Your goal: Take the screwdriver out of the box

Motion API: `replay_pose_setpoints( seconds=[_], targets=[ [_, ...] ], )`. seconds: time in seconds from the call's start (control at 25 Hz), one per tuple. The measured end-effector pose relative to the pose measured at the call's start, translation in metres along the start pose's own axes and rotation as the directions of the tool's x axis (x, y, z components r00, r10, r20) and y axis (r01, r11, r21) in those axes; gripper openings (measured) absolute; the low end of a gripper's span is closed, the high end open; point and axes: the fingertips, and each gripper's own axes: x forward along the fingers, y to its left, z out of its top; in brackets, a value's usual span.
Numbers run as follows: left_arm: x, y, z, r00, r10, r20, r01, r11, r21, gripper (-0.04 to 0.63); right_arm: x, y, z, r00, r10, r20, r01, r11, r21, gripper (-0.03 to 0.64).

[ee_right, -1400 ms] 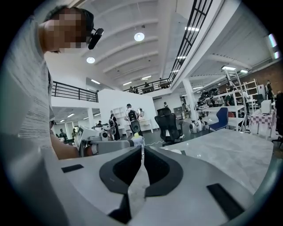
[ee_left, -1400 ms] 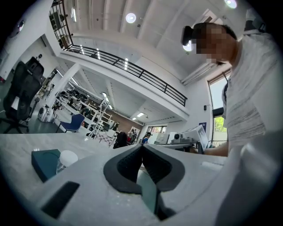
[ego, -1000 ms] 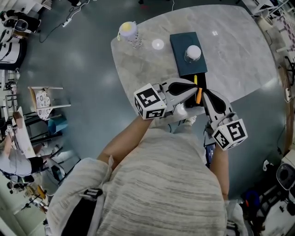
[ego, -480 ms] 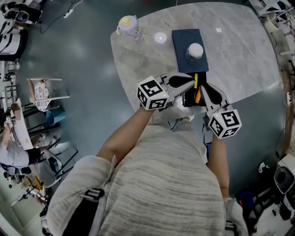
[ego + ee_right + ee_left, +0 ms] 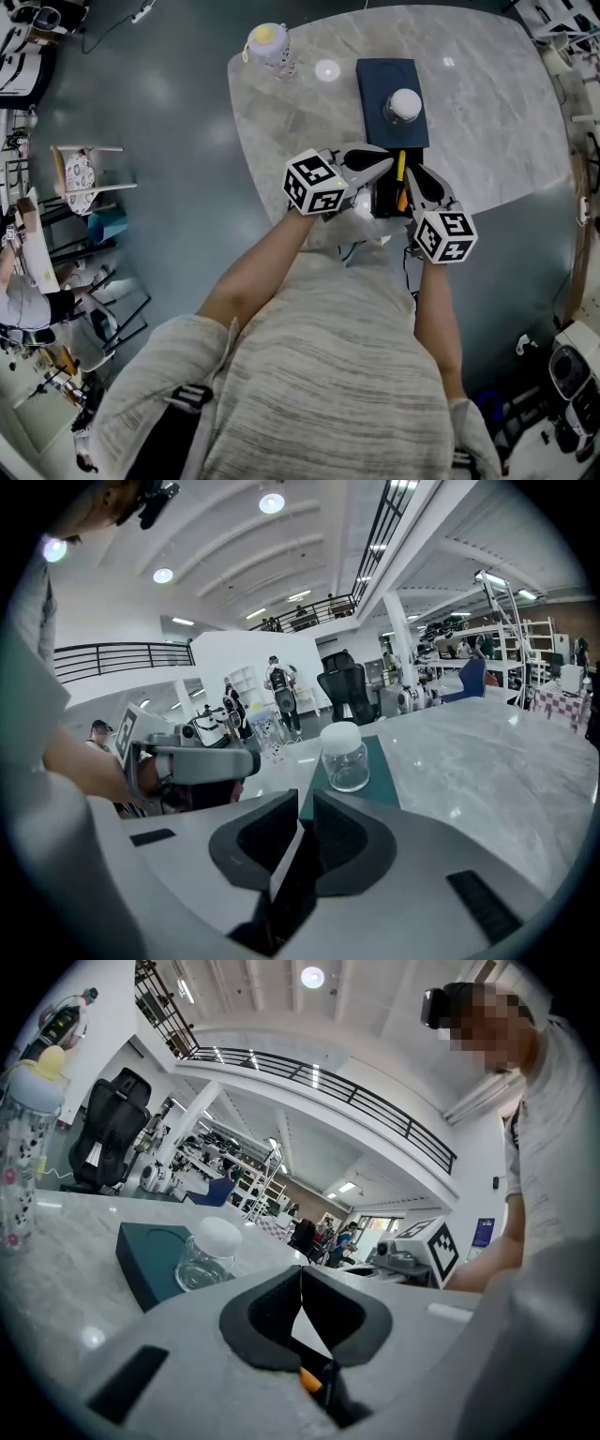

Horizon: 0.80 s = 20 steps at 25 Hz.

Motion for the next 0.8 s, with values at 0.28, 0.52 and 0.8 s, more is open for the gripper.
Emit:
replay_pose_setpoints(
  seconds=[0.28, 0.52, 0.8],
  targets=[
    [-0.001, 0.005, -0.007, 1.000, 0.016, -0.008, -0.016, 1.000, -0.021, 0.017, 0.019, -0.018, -0.033, 0.990, -0.070, -0.124, 0.072, 0.997, 0.013, 0.015],
    [-0.004, 0.008, -0.008, 1.000, 0.023, -0.005, -0.023, 0.999, -0.035, 0.017, 0.032, -0.030, -0.058, 0.969, -0.120, -0.214, 0.126, 0.992, 0.016, 0.016],
    [-0.007, 0.011, -0.006, 1.000, 0.023, 0.003, -0.023, 0.999, -0.042, 0.017, 0.045, -0.043, -0.078, 0.935, -0.171, -0.311, 0.187, 0.982, 0.025, 0.069]
  ],
)
